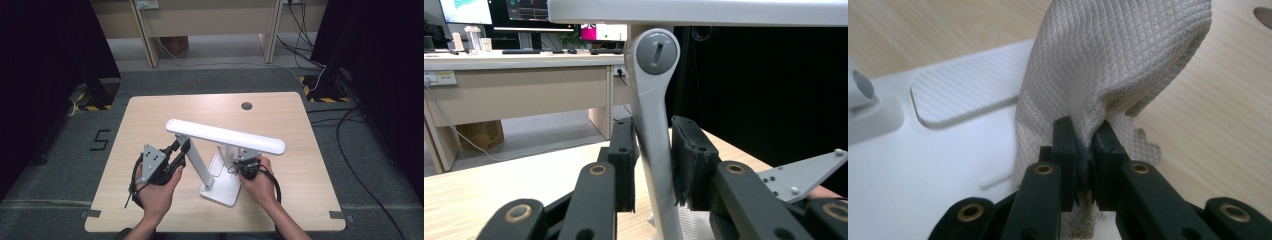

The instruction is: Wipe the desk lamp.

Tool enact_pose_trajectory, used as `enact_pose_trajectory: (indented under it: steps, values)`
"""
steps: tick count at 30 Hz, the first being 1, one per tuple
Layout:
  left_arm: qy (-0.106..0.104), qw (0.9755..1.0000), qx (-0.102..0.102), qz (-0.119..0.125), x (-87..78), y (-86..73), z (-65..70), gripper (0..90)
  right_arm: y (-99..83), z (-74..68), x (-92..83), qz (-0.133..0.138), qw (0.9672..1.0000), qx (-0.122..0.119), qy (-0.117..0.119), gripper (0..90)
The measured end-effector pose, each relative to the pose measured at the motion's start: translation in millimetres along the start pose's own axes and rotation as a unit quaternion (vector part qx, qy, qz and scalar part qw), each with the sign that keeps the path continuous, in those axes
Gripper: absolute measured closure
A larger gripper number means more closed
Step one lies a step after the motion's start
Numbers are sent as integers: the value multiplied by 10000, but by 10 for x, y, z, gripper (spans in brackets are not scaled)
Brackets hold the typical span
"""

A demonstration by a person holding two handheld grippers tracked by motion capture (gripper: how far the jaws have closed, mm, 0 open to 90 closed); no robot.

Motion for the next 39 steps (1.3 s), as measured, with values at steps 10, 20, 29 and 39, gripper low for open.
enact_pose_trajectory:
  steps: [10, 20, 29, 39]
  values:
    - [8, 10000, 4, -4, 8, 1, 10, 714, -130, 197, -200, -157, 9993, 152, -293, 836]
    - [-11, 10000, -8, -18, 11, -8, 8, 713, 456, -83, 106, 407, 9991, -63, 105, 834]
    - [-54, 10000, -29, -28, 6, -17, -8, 714, 484, -239, 436, 130, 9995, -202, 199, 835]
    - [-18, 10000, -45, -37, 7, -24, 8, 714, 200, 53, 207, -72, 9999, -93, -123, 837]
Point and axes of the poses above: each handheld gripper's, and its own axes: x roughly forward along the jaws, y roughly out of its top, z roughly to its right, the point moved 1 cm from there along x, roughly forward along the jaws, and after that the axes turned 6 degrees about x, right-handed, at the moved point
